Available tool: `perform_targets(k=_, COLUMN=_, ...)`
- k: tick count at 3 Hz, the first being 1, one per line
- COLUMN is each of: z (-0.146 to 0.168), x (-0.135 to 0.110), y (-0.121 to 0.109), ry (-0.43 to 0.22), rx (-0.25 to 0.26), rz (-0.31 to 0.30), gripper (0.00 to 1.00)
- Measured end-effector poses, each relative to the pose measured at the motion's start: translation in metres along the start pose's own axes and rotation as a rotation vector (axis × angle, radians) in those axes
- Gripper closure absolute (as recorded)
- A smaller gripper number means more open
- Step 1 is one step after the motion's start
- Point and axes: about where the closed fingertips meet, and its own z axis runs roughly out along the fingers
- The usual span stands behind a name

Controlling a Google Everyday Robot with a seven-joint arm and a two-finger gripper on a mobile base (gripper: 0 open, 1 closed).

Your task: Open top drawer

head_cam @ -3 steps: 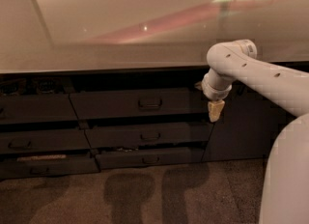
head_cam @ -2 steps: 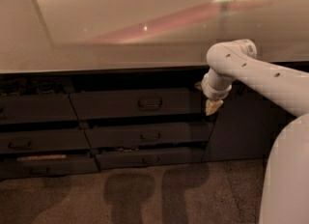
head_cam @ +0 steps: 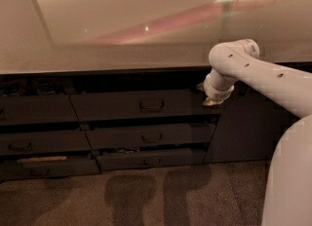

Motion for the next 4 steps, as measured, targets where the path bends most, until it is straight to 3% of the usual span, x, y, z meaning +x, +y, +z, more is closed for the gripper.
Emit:
perform_targets(k=1, z=-0.004, x=0.000, y=-0.001, ry=0.000, rx=-0.001, rz=0.000, gripper=1.00)
perform_targets(k=4, z=-0.024, x=0.002, y=-0.001, ry=0.011, rx=0.018, rz=-0.012, gripper=1.00)
